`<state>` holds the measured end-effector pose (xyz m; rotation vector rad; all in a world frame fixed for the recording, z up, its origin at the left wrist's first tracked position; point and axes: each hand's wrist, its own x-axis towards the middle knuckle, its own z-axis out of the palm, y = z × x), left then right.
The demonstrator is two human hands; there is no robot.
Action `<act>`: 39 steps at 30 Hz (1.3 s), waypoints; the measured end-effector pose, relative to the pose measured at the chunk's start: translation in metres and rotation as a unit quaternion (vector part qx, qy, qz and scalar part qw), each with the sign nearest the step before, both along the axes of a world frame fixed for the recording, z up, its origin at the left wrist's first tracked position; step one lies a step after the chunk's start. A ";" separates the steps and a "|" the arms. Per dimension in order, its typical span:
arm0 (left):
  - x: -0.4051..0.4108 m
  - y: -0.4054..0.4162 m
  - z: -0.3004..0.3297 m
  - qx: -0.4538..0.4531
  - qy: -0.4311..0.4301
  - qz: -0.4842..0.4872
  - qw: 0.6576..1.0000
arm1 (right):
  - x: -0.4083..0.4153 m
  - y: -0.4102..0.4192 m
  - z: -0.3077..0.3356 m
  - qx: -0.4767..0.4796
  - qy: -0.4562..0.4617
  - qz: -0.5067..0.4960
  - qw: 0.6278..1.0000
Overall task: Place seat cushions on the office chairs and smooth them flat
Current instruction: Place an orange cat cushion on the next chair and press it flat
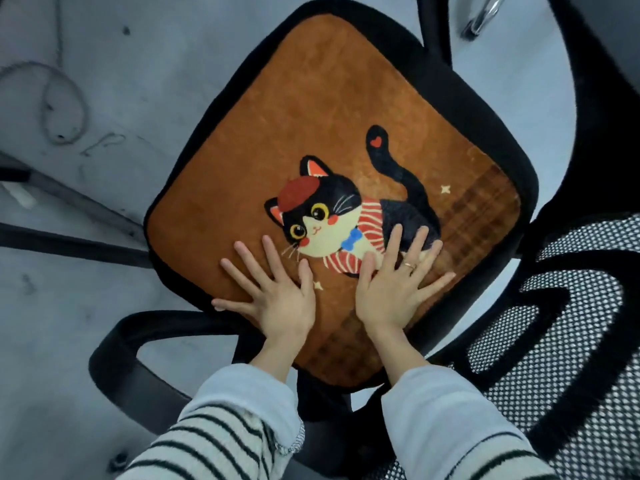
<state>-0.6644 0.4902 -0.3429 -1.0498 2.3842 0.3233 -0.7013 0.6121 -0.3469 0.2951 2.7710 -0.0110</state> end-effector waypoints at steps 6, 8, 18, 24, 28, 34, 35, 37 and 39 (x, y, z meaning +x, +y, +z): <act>0.001 0.001 0.016 0.025 -0.018 -0.011 0.999 | -0.005 -0.002 0.018 -0.014 -0.053 0.015 0.998; 0.007 0.012 0.030 0.058 -0.025 -0.006 0.998 | -0.002 0.002 0.033 -0.038 -0.109 0.045 0.992; 0.041 0.046 0.051 0.160 -0.148 -0.092 0.972 | 0.022 0.027 0.064 -0.001 -0.311 0.241 0.919; 0.043 0.057 0.036 0.126 -0.140 -0.074 0.979 | 0.026 0.026 0.048 0.018 -0.299 0.246 0.922; 0.044 0.048 0.046 0.148 -0.134 -0.092 0.976 | 0.017 0.026 0.060 0.026 -0.326 0.270 0.906; 0.035 0.000 0.084 0.242 -0.088 -0.150 0.955 | -0.021 0.033 0.127 -0.030 -0.354 0.290 0.889; 0.030 -0.007 0.095 0.262 -0.068 -0.140 0.952 | -0.024 0.030 0.137 -0.042 -0.351 0.278 0.893; 0.021 -0.018 0.129 0.267 -0.012 -0.101 0.958 | -0.030 0.018 0.167 -0.053 -0.343 0.270 0.898; 0.013 -0.027 0.166 0.259 0.047 -0.069 0.962 | -0.036 0.003 0.200 -0.067 -0.333 0.277 0.899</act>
